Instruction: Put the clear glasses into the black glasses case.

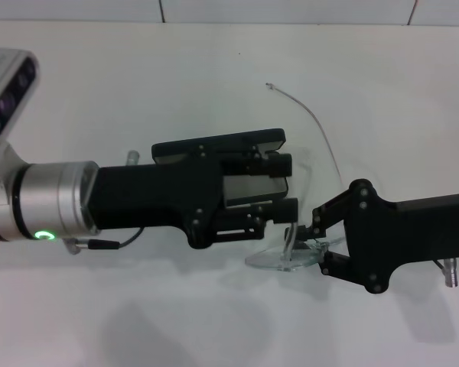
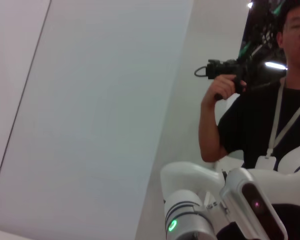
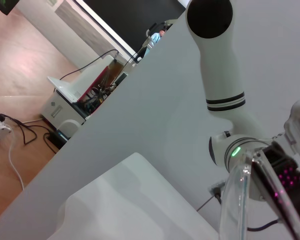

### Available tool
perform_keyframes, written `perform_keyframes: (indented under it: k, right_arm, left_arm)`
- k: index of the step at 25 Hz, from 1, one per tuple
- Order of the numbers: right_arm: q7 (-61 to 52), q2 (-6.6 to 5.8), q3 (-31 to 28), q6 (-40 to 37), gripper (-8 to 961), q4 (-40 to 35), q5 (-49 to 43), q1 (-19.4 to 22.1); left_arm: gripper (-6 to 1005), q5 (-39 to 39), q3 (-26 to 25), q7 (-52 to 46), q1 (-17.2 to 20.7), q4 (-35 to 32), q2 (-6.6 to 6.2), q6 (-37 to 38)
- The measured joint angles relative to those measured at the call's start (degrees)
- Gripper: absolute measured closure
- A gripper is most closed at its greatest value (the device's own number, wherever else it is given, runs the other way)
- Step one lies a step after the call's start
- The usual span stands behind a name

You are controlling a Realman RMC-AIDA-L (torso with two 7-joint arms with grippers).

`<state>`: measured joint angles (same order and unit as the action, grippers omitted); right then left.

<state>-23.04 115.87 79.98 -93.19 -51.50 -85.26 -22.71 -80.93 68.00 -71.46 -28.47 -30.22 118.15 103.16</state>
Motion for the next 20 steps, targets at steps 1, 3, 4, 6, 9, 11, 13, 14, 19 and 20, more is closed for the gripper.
perform_keyframes:
  k: [1, 3, 4, 6, 9, 11, 13, 14, 19, 20]
  right_arm:
    - [0.0, -0.02, 0.0, 0.0, 834, -0.1, 0.0, 0.1]
    - [0.0, -0.05, 0.0, 0.0, 834, -0.3, 0.0, 0.3]
    - [0.1, -0.06, 0.0, 0.0, 834, -0.3, 0.0, 0.3]
    - [0.1, -0.11, -0.1, 0.0, 834, -0.3, 0.0, 0.4]
    - [0.1, -0.14, -0.2, 0.1, 834, -0.3, 0.0, 0.5]
    - [0.1, -0.21, -0.2, 0.1, 834, -0.3, 0.0, 0.6]
    - [0.1, -0.30, -0.2, 0.0, 834, -0.3, 0.0, 0.7]
    - [0.1, -0.32, -0.2, -0.1, 834, -0.3, 0.0, 0.8]
    - [1.5, -0.22, -0.2, -5.0, 834, -0.4, 0.0, 0.9]
    - [2.1, -0.14, -0.2, -6.5, 834, -0.5, 0.2, 1.0]
  left_arm:
    - [429, -0.5, 0.0, 0.0, 0.0, 0.0, 0.18, -0.2]
    - [429, -1.3, 0.0, 0.0, -0.1, 0.0, 0.57, -0.5]
    - [429, -1.5, 0.0, -0.1, -0.2, 0.0, 0.74, -0.7]
    - [429, -1.7, 0.0, -0.6, -0.5, 0.0, 0.96, -0.9]
    - [429, -1.9, 0.0, -1.7, -1.0, 0.0, 1.02, -1.0]
    - [429, -2.0, 0.0, -2.1, -1.2, 0.0, 1.03, -1.0]
    - [429, -1.8, -0.3, -2.2, -1.2, -0.1, 1.00, -1.0]
    - [429, -1.4, -0.4, -2.2, -1.1, -0.1, 0.88, -1.0]
    - [429, -0.5, -3.5, -2.3, -0.1, -0.1, -0.85, -1.2]
    - [429, -0.7, -4.4, -2.3, 0.1, -0.1, -1.20, -1.4]
